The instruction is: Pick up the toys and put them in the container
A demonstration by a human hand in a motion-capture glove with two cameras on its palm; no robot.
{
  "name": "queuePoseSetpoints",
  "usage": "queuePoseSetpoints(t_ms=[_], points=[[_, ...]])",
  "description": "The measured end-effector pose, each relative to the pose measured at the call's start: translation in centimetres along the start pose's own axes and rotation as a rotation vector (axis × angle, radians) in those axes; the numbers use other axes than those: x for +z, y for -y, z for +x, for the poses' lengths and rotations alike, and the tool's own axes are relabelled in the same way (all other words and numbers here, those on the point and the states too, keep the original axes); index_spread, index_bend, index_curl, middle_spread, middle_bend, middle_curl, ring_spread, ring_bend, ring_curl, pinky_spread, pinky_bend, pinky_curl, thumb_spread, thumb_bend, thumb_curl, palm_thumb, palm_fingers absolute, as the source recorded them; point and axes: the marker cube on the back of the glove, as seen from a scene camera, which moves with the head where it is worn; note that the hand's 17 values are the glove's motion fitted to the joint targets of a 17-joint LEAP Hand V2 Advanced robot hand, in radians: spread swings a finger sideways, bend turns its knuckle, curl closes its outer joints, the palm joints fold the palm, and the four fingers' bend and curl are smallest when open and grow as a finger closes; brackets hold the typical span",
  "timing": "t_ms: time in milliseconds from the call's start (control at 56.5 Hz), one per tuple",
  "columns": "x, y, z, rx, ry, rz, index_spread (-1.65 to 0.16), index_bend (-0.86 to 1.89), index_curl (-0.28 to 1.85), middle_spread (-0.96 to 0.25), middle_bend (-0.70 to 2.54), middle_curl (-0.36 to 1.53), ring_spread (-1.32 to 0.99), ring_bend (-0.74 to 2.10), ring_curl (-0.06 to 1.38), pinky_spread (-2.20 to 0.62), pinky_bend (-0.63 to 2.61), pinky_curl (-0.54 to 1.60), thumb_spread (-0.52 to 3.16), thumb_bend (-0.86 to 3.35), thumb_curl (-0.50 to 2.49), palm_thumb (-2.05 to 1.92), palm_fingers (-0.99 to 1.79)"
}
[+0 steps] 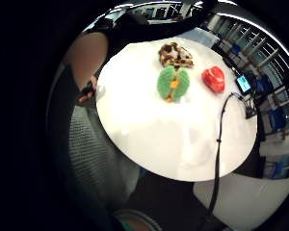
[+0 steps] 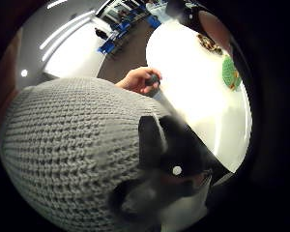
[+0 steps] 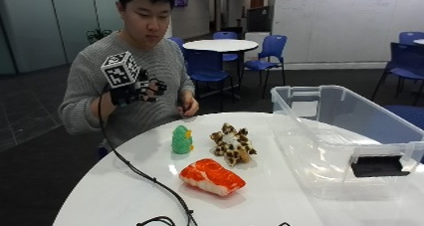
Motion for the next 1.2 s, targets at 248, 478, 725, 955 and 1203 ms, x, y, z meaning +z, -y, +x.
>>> queuePoseSetpoints(t_ms=[248, 478, 725, 955, 1203], points=[[0.0, 0.2, 0.9, 0.047, -0.040, 0.002, -0.32, 0.18, 0.15, -0.20, 0.18, 0.10, -0.19, 0.27, 0.10, 0.00, 0.56, 0.21, 1.18, 0.07, 0.09, 0.06, 0.24], [0.0, 1.0, 1.6, 0.074, -0.041, -0.011, -0.36, 0.17, 0.20, -0.22, 0.19, 0.17, -0.22, 0.32, 0.14, 0.00, 0.61, 0.25, 1.38, 0.06, 0.16, 0.07, 0.20], [0.4, 3.1, 2.8, 0.073, -0.051, -0.042, -0.37, 0.17, 0.24, -0.23, 0.20, 0.23, -0.24, 0.36, 0.17, 0.00, 0.64, 0.28, 1.44, 0.03, 0.21, 0.06, 0.17], [-1.7, 15.4, 7.7, 0.085, -0.100, -0.051, -0.38, 0.15, 0.26, -0.23, 0.20, 0.27, -0.25, 0.41, 0.20, 0.00, 0.70, 0.31, 1.45, 0.00, 0.23, 0.05, 0.15], [-0.2, 29.1, 13.6, 0.120, -0.142, -0.168, -0.36, 0.14, 0.26, -0.21, 0.16, 0.28, -0.23, 0.44, 0.23, 0.00, 0.87, 0.36, 1.44, -0.01, 0.25, 0.04, -0.03]])
